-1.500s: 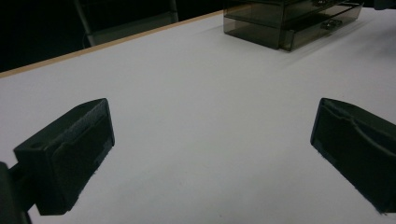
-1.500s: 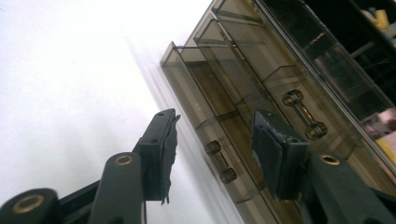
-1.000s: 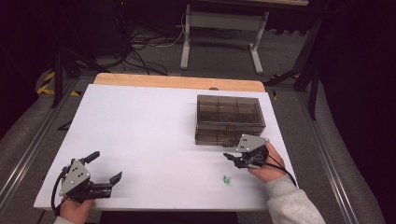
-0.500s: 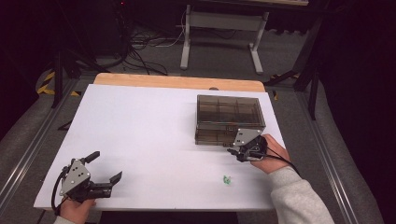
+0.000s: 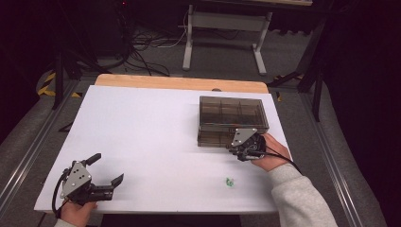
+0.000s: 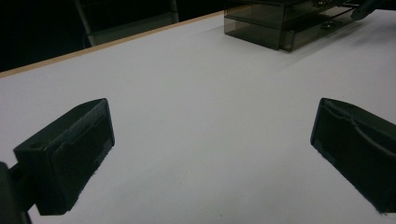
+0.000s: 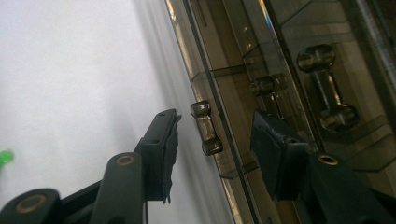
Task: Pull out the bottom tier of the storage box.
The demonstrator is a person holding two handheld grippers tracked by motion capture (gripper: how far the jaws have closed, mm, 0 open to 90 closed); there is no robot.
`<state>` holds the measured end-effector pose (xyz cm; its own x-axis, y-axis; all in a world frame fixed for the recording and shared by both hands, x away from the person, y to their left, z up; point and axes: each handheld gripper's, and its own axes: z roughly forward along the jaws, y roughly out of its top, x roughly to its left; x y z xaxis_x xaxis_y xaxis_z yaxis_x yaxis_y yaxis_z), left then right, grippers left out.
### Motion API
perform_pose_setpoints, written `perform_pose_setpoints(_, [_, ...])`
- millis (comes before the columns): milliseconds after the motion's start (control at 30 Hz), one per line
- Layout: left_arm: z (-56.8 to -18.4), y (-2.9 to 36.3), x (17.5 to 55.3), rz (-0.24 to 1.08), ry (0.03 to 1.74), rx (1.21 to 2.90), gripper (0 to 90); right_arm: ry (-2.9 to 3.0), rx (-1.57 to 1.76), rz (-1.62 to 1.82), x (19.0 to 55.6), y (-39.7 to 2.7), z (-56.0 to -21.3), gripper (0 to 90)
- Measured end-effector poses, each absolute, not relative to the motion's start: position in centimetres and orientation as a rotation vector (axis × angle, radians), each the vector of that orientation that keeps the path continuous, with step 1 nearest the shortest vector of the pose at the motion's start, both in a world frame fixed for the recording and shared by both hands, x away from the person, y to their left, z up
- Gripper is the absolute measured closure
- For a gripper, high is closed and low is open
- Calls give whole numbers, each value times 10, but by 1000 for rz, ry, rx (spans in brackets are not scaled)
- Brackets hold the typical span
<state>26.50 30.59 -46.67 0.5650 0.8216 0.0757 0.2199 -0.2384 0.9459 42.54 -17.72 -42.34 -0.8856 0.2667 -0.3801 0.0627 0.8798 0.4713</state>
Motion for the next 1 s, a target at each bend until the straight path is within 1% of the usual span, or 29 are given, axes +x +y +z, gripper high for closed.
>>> perform_pose_setpoints(500, [-467,306,265,725,861,1761,6,2659,220,545,438,-175,-439,539])
perform_pose_setpoints(900, [-467,306,265,721,861,1759,6,2659,219,499,442,-170,-447,624])
perform_pose_setpoints(1000, [-467,306,265,720,861,1759,6,2641,242,503,443,-170,-447,660])
